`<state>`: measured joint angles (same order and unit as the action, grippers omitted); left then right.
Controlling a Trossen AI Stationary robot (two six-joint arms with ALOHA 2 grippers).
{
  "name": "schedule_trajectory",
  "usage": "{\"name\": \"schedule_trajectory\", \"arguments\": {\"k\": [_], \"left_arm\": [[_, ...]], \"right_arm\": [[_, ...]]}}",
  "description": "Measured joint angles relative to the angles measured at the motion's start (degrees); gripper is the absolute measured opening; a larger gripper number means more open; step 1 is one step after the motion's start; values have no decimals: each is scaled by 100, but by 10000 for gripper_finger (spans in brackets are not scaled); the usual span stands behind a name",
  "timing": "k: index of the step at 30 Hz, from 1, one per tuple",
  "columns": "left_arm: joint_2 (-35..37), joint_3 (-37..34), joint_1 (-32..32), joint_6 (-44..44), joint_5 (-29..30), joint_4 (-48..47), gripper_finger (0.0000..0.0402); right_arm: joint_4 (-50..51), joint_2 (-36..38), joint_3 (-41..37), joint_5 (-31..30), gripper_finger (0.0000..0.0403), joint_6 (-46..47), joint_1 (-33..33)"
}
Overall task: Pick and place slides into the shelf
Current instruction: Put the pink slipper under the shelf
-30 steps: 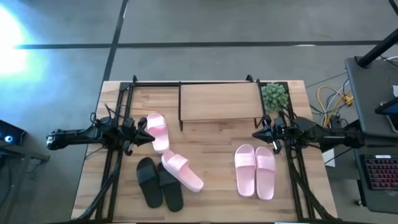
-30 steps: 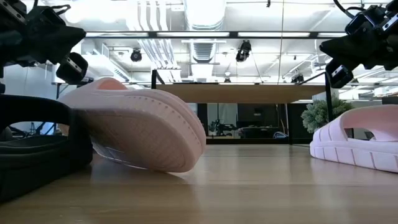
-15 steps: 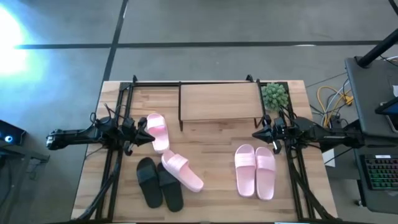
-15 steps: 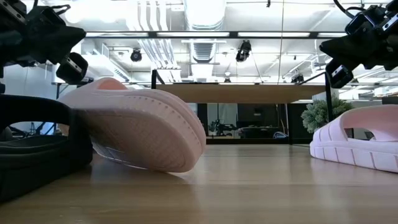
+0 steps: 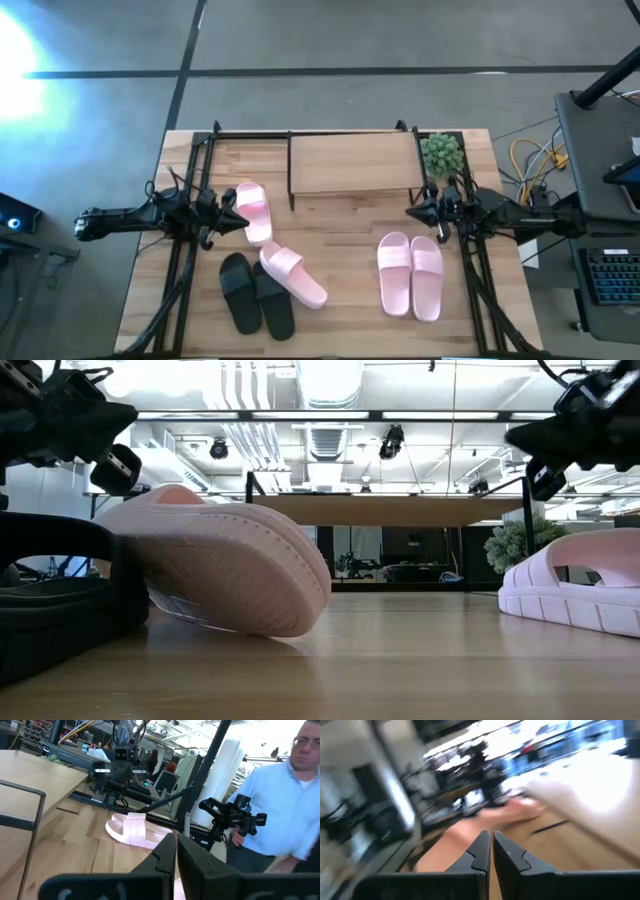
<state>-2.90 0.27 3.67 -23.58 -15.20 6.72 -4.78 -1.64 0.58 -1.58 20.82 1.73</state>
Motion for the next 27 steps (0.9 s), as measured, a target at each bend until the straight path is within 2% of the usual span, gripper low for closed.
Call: {"name": "schedule_trajectory", "arguments": {"k": [2, 4, 11, 13, 14, 16, 18, 21, 24, 27], "left_arm": [[-1, 0, 0, 0, 2, -6, 2], [-6, 0, -1, 1, -2, 7, 2], [-2, 0, 0, 1, -1, 16, 2], [-3, 0, -1, -1, -2, 14, 2], [1, 0, 1, 1, 0, 16, 2], [-4, 0, -1, 1, -2, 16, 2], [5, 0, 1, 0, 0, 10, 2], [1, 0, 0, -1, 1, -6, 2], [-7, 0, -1, 0, 0, 18, 2], [-8, 0, -1, 1, 0, 32, 2]], "right_arm": [[-67, 8, 0, -567, 12, 332, 5], [-120, 10, 0, -845, 12, 748, 3], [-114, 10, 0, -1018, 12, 2155, 5], [-152, 34, -2, -624, 12, 3283, 5], [-256, 37, -2, -424, 12, 3520, -2], [-654, -8, -2, 211, 12, 3320, -9], [-1204, -19, -7, 1101, 12, 3191, -10], [-2061, -161, 6, 1941, 12, 3824, -12], [-2669, -419, 0, 2087, 12, 4459, -12], [-3145, -847, 5, 1707, 12, 4637, -68]]}}
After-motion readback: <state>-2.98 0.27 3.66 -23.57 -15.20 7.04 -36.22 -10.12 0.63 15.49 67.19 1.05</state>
